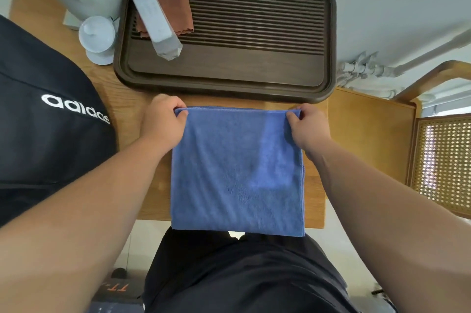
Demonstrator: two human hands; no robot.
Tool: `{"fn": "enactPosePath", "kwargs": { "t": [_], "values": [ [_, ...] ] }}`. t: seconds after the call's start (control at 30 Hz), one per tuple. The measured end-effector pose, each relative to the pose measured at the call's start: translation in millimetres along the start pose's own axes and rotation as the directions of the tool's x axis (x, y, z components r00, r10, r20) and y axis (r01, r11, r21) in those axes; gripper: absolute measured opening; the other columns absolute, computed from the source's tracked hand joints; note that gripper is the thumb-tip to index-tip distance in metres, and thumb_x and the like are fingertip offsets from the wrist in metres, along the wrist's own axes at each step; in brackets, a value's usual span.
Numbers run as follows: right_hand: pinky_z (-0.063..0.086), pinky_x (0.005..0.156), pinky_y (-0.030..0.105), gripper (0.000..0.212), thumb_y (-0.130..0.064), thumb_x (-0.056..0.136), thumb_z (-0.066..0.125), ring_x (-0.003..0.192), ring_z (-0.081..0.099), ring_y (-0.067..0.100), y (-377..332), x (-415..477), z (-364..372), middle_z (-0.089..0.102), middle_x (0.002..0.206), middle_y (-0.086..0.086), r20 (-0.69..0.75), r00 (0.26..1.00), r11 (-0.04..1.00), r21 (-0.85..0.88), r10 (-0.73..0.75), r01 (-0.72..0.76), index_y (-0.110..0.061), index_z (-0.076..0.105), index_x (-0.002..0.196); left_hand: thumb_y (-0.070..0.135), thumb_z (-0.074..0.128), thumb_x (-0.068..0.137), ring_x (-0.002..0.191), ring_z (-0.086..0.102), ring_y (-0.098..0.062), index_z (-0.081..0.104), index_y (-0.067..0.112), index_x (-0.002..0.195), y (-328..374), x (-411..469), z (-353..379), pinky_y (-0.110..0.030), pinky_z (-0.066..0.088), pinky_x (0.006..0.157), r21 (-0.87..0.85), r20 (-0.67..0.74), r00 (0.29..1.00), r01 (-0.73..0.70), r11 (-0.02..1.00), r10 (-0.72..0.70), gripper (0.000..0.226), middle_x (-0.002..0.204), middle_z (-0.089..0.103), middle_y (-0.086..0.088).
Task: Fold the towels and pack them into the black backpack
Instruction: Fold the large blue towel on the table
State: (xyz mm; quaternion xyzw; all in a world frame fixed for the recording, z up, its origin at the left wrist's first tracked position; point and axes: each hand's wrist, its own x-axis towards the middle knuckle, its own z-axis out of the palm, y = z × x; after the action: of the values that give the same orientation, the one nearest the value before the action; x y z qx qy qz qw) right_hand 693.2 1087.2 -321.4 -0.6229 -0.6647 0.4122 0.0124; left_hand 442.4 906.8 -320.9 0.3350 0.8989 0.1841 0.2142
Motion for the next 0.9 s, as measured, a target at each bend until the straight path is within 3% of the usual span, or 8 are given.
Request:
{"fn": "enactPosePath", "kwargs": {
  "t": [0.13, 0.2, 0.37, 0.53, 0.63, 0.77, 0.83, 0.9],
  "values": [
    [0.038, 0.060, 0.024, 0.013, -0.030, 0.099, 0.058, 0.077, 0.056, 0.020, 3, 4, 4, 0.061, 0.084, -0.001, -0.087, 0.996, 0.994, -0.109, 0.006, -0.015, -0.018, 0.061, 0.098, 0.020, 0.059, 0.097, 0.084, 0.056, -0.024, 0.067, 0.017, 0.091, -1, 10, 10, -0.038, 0.050, 0.073, 0.073, -0.044, 0.999, -0.003, 0.997, 0.006, 0.010, 0.105, 0.054, -0.005],
    [0.040, 0.065, 0.026, 0.012, -0.031, 0.099, 0.058, 0.080, 0.056, 0.022, 7, 3, 4, 0.057, 0.083, -0.003, -0.143, 0.989, 0.994, -0.096, 0.034, -0.048, -0.019, 0.057, 0.098, 0.020, 0.058, 0.098, 0.086, 0.057, -0.027, 0.067, 0.016, 0.095, -3, 9, 13, -0.041, 0.053, 0.073, 0.088, -0.046, 0.999, 0.002, 0.996, 0.002, 0.010, 0.106, 0.055, -0.006],
    [0.042, 0.070, 0.031, 0.024, -0.033, 0.099, 0.057, 0.083, 0.060, 0.026, 13, -3, 7, 0.064, 0.091, 0.001, -0.178, 0.984, 0.992, -0.124, 0.002, -0.024, -0.020, 0.055, 0.119, 0.022, 0.055, 0.101, 0.104, 0.059, -0.025, 0.056, 0.021, 0.130, -2, 0, 17, -0.042, 0.055, 0.080, 0.105, -0.009, 0.999, 0.045, 0.993, -0.044, 0.029, 0.127, 0.054, -0.004],
    [0.041, 0.068, 0.032, 0.026, -0.031, 0.100, 0.055, 0.084, 0.053, 0.022, 18, -9, 2, 0.057, 0.116, 0.002, -0.081, 0.991, 0.946, -0.316, -0.105, 0.074, -0.022, 0.055, 0.125, 0.021, 0.058, 0.097, 0.093, 0.055, -0.028, 0.063, 0.016, 0.103, -6, -4, 15, -0.044, 0.054, 0.076, 0.197, 0.033, 0.999, -0.020, 0.980, 0.014, 0.009, 0.112, 0.052, -0.006],
    [0.043, 0.071, 0.035, 0.026, -0.030, 0.100, 0.054, 0.093, 0.051, 0.027, 20, -12, -6, 0.047, 0.124, 0.005, 0.016, 0.981, 0.859, -0.482, -0.191, 0.175, -0.019, 0.057, 0.124, 0.016, 0.061, 0.092, 0.097, 0.053, -0.028, 0.062, 0.015, 0.094, -6, -11, 10, -0.041, 0.049, 0.076, 0.247, 0.077, 0.994, -0.089, 0.965, 0.072, 0.002, 0.104, 0.055, -0.006],
    [0.045, 0.085, 0.041, 0.027, -0.026, 0.100, 0.045, 0.110, 0.046, 0.030, 28, -19, -8, 0.048, 0.119, 0.007, 0.142, 0.935, 0.640, -0.694, -0.326, 0.328, -0.017, 0.060, 0.121, 0.011, 0.059, 0.092, 0.084, 0.054, -0.025, 0.055, 0.017, 0.087, -10, -25, 5, -0.041, 0.049, 0.068, 0.215, 0.125, 0.989, -0.099, 0.972, 0.073, 0.009, 0.087, 0.057, -0.002],
    [0.043, 0.085, 0.040, 0.026, -0.022, 0.097, 0.045, 0.108, 0.047, 0.030, 29, -25, -11, 0.054, 0.117, 0.007, 0.188, 0.912, 0.597, -0.705, -0.364, 0.383, -0.015, 0.060, 0.117, 0.011, 0.058, 0.094, 0.083, 0.055, -0.022, 0.053, 0.020, 0.095, -10, -32, 3, -0.041, 0.052, 0.069, 0.200, 0.136, 0.989, -0.090, 0.976, 0.063, 0.011, 0.092, 0.060, -0.001],
    [0.043, 0.082, 0.038, 0.022, -0.017, 0.091, 0.049, 0.102, 0.051, 0.030, 27, -31, -17, 0.063, 0.108, 0.009, 0.229, 0.886, 0.575, -0.690, -0.403, 0.440, -0.011, 0.061, 0.108, 0.012, 0.056, 0.097, 0.098, 0.059, -0.022, 0.052, 0.024, 0.123, -6, -37, -1, -0.042, 0.056, 0.081, 0.154, 0.139, 0.989, -0.074, 0.985, 0.053, 0.029, 0.115, 0.062, -0.002]
  ]
}}
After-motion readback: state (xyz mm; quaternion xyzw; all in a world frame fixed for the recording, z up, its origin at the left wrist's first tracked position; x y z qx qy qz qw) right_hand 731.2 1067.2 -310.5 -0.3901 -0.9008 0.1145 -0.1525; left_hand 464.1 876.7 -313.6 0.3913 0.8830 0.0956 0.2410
